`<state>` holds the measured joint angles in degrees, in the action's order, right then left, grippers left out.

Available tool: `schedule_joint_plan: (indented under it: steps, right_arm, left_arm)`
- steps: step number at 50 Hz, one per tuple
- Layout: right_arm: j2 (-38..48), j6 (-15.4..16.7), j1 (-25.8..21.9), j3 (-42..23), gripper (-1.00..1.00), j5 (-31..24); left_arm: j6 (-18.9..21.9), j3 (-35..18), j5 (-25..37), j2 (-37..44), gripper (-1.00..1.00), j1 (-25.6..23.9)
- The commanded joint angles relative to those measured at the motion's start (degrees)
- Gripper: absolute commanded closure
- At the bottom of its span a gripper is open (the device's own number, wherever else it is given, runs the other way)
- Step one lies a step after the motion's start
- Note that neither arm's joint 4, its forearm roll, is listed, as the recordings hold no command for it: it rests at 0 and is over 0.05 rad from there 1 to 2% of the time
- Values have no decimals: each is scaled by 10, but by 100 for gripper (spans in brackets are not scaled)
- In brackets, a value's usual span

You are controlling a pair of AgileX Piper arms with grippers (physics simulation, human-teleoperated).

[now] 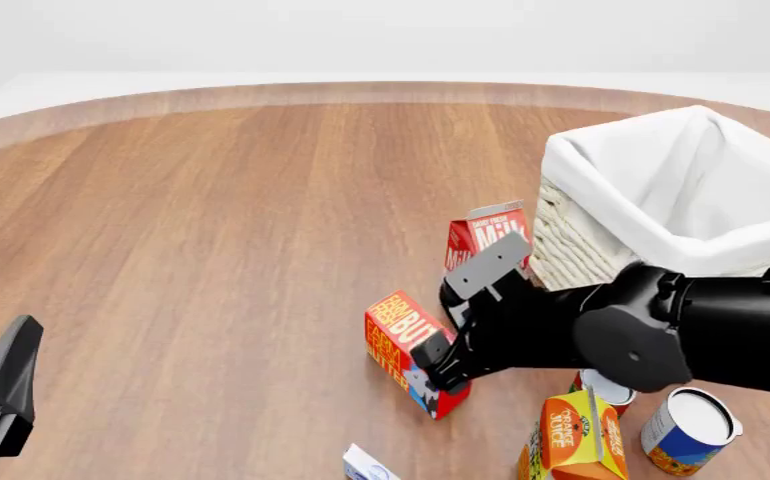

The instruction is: Pick up the cream cheese box and the butter, and put them in the basket.

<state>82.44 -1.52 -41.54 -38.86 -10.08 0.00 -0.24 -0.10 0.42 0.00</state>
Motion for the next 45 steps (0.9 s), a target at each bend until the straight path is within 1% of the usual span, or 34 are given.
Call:
schedule_joint_plan:
  steps: [1, 8, 11, 15, 25, 39, 45]
  right_arm:
    - [-11, 8, 15, -3, -100, -7]
    - [18, -9, -4, 15, -100, 24]
    - [20, -13, -8, 13, -100, 23]
    - [20, -13, -2, 5, -100, 16]
    - [18, -12, -4, 7, -100, 19]
    - [50, -25, -12, 19, -100, 50]
    - [56, -30, -12, 18, -100, 53]
  left_arm:
    - [0, 0, 0, 0, -100, 0]
    - [0, 0, 0, 0, -100, 0]
    - [0, 0, 0, 0, -100, 0]
    - [0, 0, 0, 0, -100, 0]
    - [0, 0, 0, 0, -100, 0]
    - [0, 0, 0, 0, -100, 0]
    - [0, 0, 0, 0, -100, 0]
